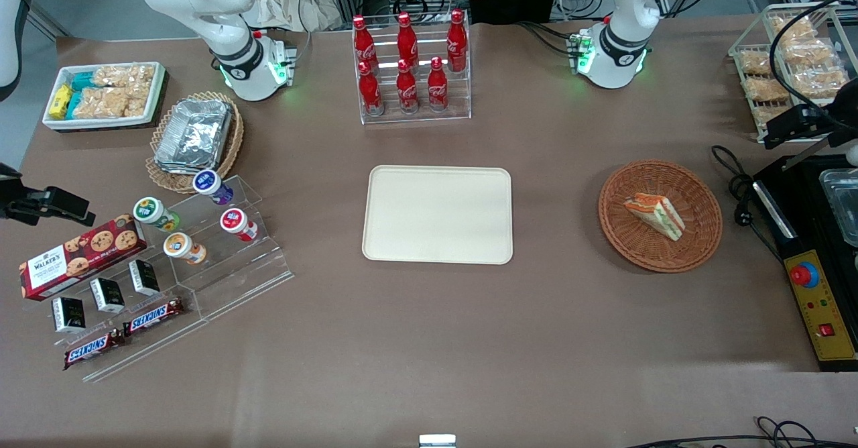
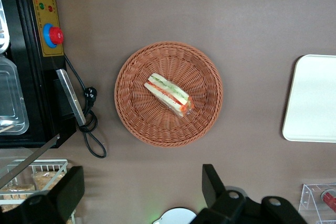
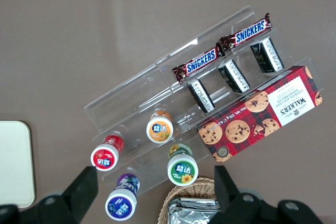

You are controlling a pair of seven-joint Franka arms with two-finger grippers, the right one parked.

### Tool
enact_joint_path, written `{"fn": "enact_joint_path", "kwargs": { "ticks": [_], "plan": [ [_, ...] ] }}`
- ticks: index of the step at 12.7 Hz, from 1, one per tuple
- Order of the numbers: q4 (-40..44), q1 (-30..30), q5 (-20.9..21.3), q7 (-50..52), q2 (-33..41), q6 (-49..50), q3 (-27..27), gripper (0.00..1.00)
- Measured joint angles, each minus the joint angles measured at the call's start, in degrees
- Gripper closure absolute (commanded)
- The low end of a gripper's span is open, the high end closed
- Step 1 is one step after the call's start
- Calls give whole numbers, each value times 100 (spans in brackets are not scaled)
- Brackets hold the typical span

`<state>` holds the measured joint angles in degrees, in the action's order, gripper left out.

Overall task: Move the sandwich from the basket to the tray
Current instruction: 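Move the left gripper down over the wrapped sandwich in the wicker basket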

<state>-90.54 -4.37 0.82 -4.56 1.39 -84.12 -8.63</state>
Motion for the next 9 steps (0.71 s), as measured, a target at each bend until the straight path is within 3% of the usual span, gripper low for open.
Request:
{"fn": "enact_joint_path", "kwargs": {
  "ticks": [4,9],
  "plan": [
    [-3,-29,-19,465,-34,3,38,0],
    [-389,-56,-14,3511,-181,-444,97,0]
  ]
}}
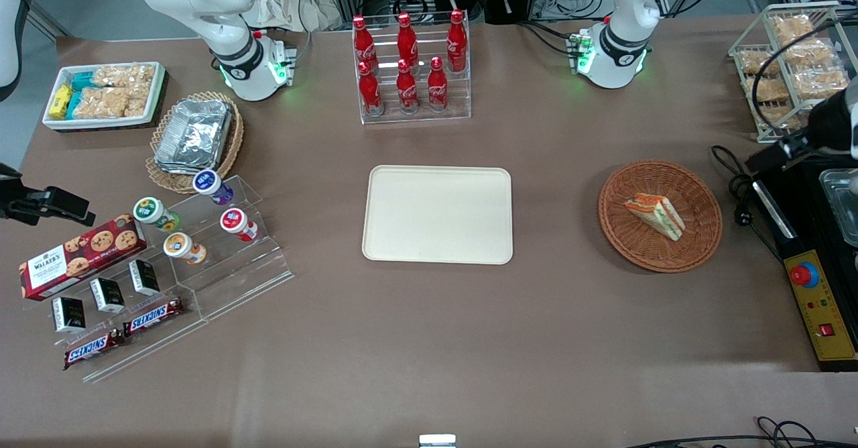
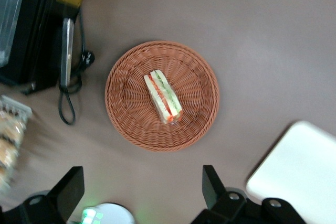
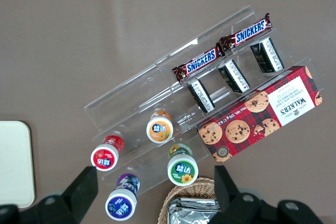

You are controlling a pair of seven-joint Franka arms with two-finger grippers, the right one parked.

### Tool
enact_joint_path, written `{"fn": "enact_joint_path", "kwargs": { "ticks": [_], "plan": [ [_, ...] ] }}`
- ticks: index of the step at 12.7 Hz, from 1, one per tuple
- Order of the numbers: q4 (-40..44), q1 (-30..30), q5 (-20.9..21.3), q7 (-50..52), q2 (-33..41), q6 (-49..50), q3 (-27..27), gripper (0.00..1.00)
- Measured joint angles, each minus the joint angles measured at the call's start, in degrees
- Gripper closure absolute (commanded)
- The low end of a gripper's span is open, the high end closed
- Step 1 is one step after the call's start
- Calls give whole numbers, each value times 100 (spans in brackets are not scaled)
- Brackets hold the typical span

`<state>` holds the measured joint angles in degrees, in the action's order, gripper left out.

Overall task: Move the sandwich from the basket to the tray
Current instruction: 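Move the left gripper down over the wrapped sandwich in the wicker basket, then close the left gripper on the wrapped sandwich and lift it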

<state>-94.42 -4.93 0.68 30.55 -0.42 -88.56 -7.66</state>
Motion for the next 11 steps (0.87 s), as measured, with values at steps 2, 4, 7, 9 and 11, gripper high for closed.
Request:
{"fn": "enact_joint_path", "kwargs": {
  "ticks": [2,4,7,9,11],
  "plan": [
    [-442,-1,1,1205,-14,-516,86,0],
    [-986,-15,8,1974,-17,-996,272,0],
    [-2224,-12,15,2536,51,-2334,310,0],
    [-3060,3,14,2824,44,-3316,292,0],
    [-3446,4,13,2990,-20,-3722,290,0]
  ]
}}
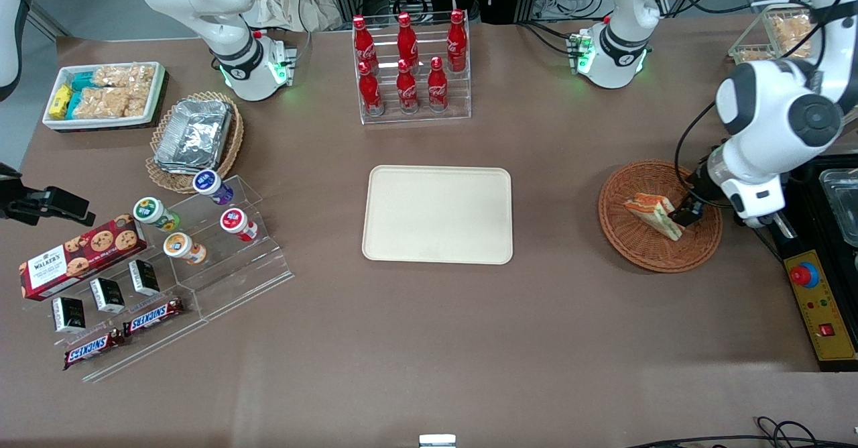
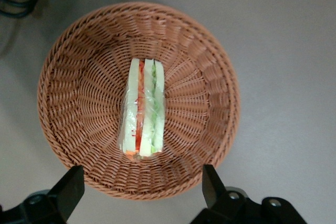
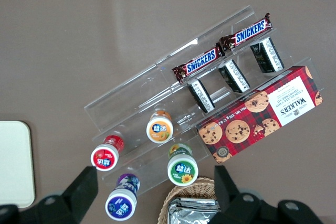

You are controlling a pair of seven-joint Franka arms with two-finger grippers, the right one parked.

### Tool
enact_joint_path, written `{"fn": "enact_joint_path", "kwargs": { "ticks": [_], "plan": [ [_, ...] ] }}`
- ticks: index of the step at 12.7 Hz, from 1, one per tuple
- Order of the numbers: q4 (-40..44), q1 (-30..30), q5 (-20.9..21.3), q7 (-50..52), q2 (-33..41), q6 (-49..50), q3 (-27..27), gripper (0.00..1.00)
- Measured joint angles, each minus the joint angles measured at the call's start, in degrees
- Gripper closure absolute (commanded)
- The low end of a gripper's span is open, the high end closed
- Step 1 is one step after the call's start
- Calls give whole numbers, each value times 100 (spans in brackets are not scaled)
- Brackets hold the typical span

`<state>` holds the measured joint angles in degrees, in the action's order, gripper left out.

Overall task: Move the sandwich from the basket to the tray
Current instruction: 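Close the left gripper on the wrapped sandwich and lift it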

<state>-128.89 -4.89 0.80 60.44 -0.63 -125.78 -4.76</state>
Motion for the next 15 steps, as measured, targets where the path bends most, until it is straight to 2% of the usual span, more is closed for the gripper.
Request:
{"fn": "enact_joint_path", "kwargs": {
  "ticks": [9,10,11,12,13,15],
  "plan": [
    [-955,5,-34,254,-502,-1900,-7,0],
    [-1029,4,-35,254,-577,-2080,-7,3],
    [-1093,5,-35,254,-651,-2234,-7,27],
    [-1144,4,-36,255,-720,-2369,-7,67],
    [-1184,4,-37,255,-781,-2496,-7,100],
    [-1214,4,-38,255,-837,-2589,-6,100]
  ]
}}
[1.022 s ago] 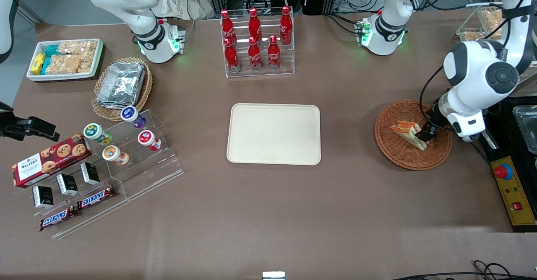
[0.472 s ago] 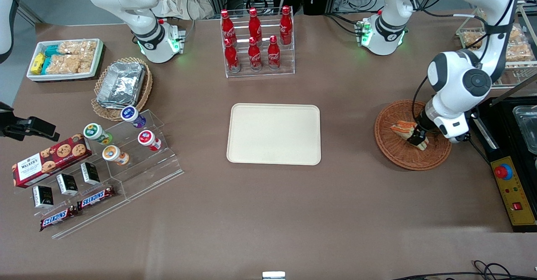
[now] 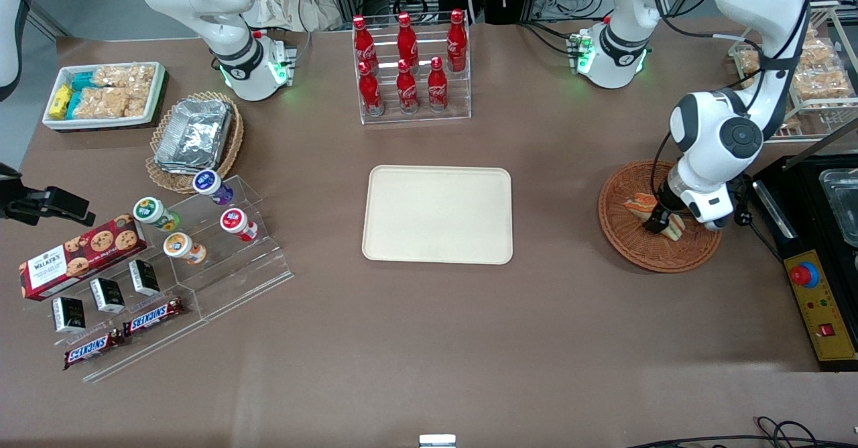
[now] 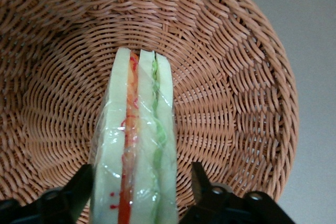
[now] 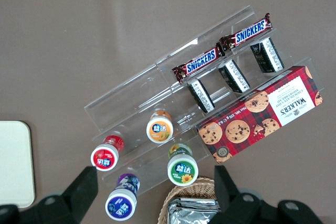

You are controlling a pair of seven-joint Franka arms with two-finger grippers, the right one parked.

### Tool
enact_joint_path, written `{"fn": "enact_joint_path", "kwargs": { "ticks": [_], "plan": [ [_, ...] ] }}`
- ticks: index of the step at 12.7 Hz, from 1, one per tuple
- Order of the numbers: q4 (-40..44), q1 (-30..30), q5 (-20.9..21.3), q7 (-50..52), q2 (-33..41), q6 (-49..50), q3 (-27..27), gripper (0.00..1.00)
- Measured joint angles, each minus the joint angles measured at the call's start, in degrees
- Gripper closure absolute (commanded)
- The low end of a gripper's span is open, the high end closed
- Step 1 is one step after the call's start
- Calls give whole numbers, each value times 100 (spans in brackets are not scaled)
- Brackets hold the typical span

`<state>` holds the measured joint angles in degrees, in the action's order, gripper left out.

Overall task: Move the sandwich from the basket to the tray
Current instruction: 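Close the left gripper on the wrapped sandwich and lift it, then carry the sandwich with the left gripper over to the cream tray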

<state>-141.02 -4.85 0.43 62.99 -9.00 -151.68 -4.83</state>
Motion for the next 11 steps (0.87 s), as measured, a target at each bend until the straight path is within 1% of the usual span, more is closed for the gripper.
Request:
{"fn": "enact_joint_path", "kwargs": {
  "ticks": [3,5,8,10,11],
  "plan": [
    [2,-2,0,-2,33,-2,2,100],
    [50,-15,29,-65,203,159,41,100],
    [331,-29,41,-664,964,1371,95,100],
    [670,-27,43,-1197,1557,2439,95,100],
    [994,-27,44,-1465,1776,3149,106,100]
  ]
}}
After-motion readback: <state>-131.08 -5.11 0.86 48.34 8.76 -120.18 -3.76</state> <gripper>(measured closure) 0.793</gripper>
